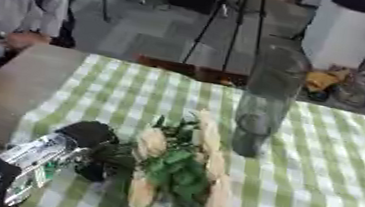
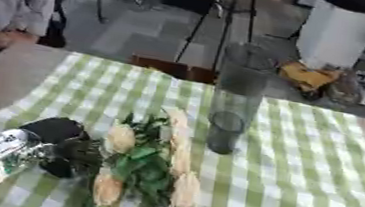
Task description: Arrange flowers into the vase.
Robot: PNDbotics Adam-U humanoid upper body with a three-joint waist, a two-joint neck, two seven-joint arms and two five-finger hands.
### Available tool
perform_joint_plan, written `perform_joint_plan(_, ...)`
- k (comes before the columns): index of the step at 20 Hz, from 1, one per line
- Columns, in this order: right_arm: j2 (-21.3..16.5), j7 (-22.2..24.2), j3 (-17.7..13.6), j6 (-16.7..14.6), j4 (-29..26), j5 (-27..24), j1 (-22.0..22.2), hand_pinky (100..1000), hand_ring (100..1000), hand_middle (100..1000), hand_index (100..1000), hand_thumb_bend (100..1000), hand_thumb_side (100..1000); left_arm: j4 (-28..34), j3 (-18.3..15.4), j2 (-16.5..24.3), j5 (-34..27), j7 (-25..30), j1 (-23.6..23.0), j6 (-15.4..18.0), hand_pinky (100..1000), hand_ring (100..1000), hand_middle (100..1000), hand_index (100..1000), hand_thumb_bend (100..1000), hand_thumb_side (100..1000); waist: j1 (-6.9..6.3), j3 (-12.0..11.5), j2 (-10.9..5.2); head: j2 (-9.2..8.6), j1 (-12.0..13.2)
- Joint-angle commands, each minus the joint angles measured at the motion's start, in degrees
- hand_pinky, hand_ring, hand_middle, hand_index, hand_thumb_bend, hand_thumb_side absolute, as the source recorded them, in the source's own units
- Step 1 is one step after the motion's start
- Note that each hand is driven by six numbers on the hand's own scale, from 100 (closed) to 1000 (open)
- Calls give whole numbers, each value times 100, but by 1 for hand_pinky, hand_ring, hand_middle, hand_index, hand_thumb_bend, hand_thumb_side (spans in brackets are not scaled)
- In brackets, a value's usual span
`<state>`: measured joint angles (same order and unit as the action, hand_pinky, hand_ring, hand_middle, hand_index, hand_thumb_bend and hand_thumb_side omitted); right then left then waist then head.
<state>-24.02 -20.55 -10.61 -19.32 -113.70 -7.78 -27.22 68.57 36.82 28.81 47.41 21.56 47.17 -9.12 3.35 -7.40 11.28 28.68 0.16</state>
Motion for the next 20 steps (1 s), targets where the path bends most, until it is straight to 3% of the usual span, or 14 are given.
perform_joint_plan(1,-116,-6,-65,13,-89,-57,-38,754,830,832,857,100,1000,5,71,102,-71,21,-16,18,100,100,100,131,157,395,-2,-8,-75,2,-18)
perform_joint_plan(5,-108,-7,-66,33,-89,-50,-14,755,831,833,857,100,1000,249,125,217,-173,171,20,-50,100,100,100,119,138,440,-23,-50,-107,51,-43)
perform_joint_plan(10,-117,-6,-57,47,-89,-44,5,755,831,832,857,100,1000,630,200,462,-276,316,60,-237,100,100,100,118,173,708,-62,-99,-161,110,-86)
perform_joint_plan(15,-124,-1,-45,66,-89,-41,32,755,831,832,858,100,1000,1014,230,707,-207,545,160,-432,100,100,100,120,102,653,-119,-175,-216,140,-122)
perform_joint_plan(20,-141,4,-31,59,-89,-49,31,754,831,832,858,100,1000,1324,151,919,-165,688,225,-588,100,100,100,117,100,644,-145,-195,-252,177,-190)
